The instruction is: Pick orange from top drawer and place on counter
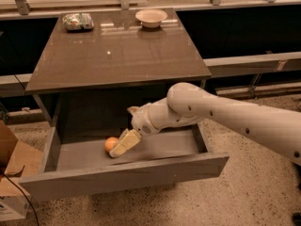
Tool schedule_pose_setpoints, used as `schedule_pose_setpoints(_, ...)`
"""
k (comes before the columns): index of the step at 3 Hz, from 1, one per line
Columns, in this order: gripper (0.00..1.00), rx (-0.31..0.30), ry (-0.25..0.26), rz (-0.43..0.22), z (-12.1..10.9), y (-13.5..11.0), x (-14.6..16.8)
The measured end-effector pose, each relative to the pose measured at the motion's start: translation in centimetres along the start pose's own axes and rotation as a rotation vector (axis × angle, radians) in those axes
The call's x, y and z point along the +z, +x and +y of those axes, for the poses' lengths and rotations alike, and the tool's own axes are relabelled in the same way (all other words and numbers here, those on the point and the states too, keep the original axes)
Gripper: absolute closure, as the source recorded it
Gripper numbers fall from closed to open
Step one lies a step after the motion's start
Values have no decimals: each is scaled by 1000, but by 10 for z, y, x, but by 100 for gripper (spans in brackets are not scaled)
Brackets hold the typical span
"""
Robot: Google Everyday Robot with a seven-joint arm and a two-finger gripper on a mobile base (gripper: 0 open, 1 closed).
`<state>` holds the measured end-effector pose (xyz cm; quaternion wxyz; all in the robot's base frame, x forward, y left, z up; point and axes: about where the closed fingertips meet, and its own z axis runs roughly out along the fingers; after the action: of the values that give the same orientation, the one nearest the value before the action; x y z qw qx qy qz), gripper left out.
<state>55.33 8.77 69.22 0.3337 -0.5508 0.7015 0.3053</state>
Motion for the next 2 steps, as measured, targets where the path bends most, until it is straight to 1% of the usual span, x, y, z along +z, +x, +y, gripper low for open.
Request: schedule_pose_setpoints(2,0,55,-43,-55,-10,18,47)
